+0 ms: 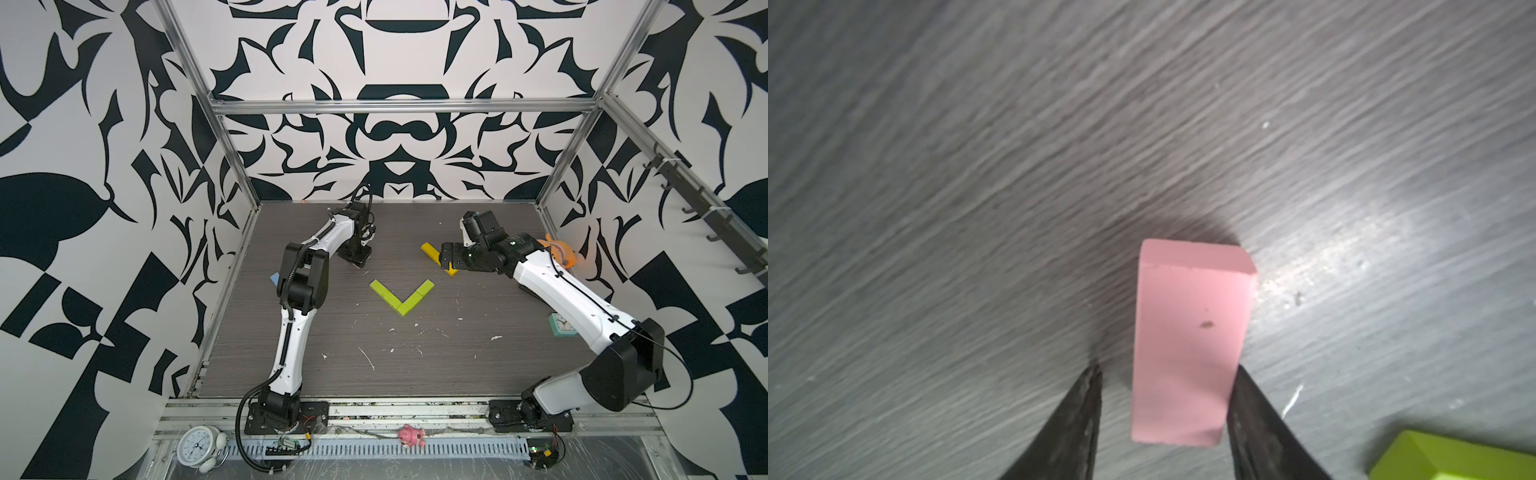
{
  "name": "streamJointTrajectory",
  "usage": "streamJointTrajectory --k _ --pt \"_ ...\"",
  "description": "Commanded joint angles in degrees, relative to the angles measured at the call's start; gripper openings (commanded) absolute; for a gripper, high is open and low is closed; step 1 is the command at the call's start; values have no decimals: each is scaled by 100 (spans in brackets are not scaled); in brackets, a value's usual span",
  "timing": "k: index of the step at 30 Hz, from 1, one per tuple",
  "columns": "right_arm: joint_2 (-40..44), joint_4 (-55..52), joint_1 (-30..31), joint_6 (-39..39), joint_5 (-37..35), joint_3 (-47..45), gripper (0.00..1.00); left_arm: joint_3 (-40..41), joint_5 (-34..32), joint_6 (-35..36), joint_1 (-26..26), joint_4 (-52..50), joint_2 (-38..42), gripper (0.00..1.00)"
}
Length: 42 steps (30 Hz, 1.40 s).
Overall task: Assemble the letter v with building blocks
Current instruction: Assemble the building block at the center of the board.
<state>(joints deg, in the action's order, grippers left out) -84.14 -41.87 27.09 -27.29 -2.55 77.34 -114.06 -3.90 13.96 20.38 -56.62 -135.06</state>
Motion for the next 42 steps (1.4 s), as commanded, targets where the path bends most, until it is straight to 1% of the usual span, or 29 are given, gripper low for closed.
streamJointTrajectory --k 1,6,12,15,18,19,21,24,25,27,29,32,37,42 --pt "231 151 -11 -108 35 13 99 0 190 160 44 -299 -35 52" --pt "264 151 -11 -113 44 -8 99 -159 55 173 102 -231 -163 58" --pt "298 212 -15 -120 83 -66 99 -318 61 230 168 -201 -288 58" --pt "297 257 -11 -141 111 -91 99 -379 21 272 165 -192 -340 52" --pt "308 276 -11 -146 123 -105 99 -294 20 372 168 -148 -303 37" --pt "305 282 -13 -154 130 -105 99 -199 -67 429 168 -91 -244 32" --pt "321 290 -11 -163 140 -115 99 93 -268 558 168 73 -86 30" --pt "331 286 -4 -172 149 -105 99 885 -667 992 150 427 372 23" --pt "331 284 -11 -179 148 -103 99 1244 -688 1208 121 596 584 22" --pt "317 305 -11 -212 191 -90 99 1863 -749 1516 39 881 949 22" --pt "291 319 -7 -242 274 -79 99 2224 -742 1611 -143 1000 1192 22" --pt "262 345 -2 -296 383 -53 99 2508 -691 1566 -433 934 1420 22" --pt "207 315 65 -347 422 25 99 3029 -654 1768 -689 934 1833 24" --pt "121 250 226 -332 387 148 99 3337 -761 1915 -768 934 1914 25"
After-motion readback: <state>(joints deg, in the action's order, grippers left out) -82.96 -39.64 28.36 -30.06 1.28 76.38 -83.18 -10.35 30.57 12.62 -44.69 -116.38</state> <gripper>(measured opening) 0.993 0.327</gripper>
